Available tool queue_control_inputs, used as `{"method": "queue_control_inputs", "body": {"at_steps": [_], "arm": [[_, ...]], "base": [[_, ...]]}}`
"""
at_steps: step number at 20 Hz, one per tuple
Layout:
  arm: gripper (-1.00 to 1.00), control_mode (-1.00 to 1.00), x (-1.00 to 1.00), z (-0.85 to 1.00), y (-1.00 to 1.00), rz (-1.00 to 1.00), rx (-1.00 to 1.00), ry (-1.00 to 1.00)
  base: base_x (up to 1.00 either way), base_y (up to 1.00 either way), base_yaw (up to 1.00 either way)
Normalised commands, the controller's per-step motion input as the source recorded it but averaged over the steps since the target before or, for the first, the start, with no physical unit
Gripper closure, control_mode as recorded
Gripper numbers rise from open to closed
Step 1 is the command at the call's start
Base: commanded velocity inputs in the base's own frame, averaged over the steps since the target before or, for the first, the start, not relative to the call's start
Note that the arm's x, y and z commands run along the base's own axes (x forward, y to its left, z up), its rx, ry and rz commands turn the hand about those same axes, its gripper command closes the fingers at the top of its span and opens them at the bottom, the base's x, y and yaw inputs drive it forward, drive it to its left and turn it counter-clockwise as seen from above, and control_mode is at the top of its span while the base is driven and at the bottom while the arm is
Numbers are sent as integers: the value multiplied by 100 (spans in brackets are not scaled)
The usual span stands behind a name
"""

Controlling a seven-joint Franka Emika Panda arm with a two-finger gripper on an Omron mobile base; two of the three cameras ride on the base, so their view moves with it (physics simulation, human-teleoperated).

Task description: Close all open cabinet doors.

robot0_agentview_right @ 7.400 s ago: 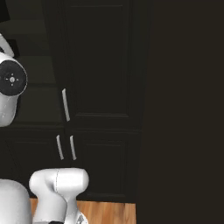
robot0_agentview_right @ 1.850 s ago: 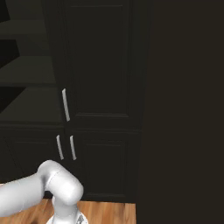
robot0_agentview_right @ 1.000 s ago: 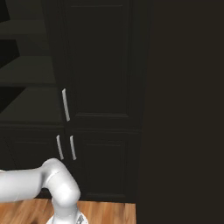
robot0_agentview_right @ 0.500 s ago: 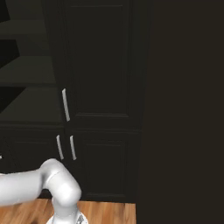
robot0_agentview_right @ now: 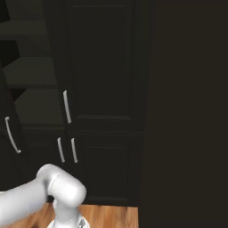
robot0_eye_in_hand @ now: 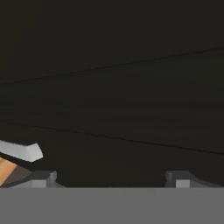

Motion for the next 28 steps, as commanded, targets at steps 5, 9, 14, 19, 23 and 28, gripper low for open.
{"method": "queue_control_inputs", "body": {"at_steps": [5, 9, 14, 19, 23, 28], "arm": [[-100, -100, 77, -1, -44, 1, 3, -16], [-100, -100, 97, 40, -12, 0, 14, -1], [-100, -100, 99, 41, 0, -4, 15, 0], [-100, -100, 80, 4, 0, -1, 11, -3], [-100, -100, 69, -1, 0, 0, 6, -7], [-100, -100, 71, -2, 0, 0, 4, -8]], "base": [[0, 0, 0], [0, 0, 0], [0, 0, 0], [0, 0, 0], [0, 0, 0], [0, 0, 0]]}}
